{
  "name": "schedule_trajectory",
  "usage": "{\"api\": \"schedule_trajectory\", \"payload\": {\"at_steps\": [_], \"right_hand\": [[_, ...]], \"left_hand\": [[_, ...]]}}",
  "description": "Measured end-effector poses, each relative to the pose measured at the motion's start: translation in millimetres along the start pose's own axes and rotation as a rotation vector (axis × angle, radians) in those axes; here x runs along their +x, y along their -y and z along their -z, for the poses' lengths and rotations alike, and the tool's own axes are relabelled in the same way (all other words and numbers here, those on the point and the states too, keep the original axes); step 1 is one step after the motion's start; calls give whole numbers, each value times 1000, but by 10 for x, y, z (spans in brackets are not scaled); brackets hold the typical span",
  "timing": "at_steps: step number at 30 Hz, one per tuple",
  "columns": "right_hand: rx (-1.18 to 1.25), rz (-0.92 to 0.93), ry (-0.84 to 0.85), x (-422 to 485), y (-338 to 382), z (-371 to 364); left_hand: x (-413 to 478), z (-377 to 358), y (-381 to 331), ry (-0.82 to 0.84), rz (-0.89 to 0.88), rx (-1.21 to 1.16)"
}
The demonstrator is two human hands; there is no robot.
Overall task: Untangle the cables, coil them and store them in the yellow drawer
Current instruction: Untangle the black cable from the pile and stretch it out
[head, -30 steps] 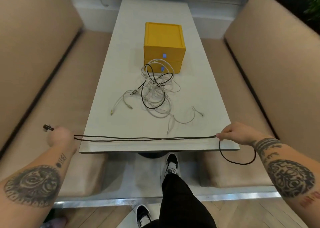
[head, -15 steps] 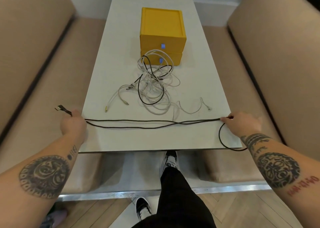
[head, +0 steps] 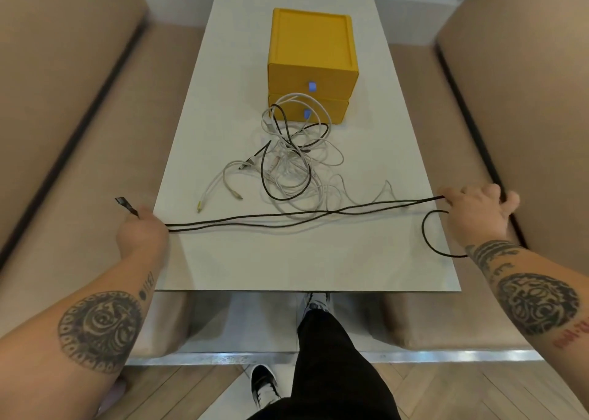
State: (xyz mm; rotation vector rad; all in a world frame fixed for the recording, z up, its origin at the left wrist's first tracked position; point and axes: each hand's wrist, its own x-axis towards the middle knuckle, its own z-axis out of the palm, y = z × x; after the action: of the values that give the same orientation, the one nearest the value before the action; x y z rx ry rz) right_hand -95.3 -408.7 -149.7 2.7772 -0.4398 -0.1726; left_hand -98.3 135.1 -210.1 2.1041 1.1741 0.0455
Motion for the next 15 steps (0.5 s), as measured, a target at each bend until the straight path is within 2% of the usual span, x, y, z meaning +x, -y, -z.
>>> {"api": "schedule_trajectory", "payload": {"at_steps": [4,10,15], "right_hand": [[21,48,85,-221,248,-177],[112,18,122,-391,317,-342],[200,10,96,-493,336,-314]], "left_hand": [[43,-59,6,20,77,-47],[126,-2,-3,106,78,16],[280,61,44,150,158,53]]}}
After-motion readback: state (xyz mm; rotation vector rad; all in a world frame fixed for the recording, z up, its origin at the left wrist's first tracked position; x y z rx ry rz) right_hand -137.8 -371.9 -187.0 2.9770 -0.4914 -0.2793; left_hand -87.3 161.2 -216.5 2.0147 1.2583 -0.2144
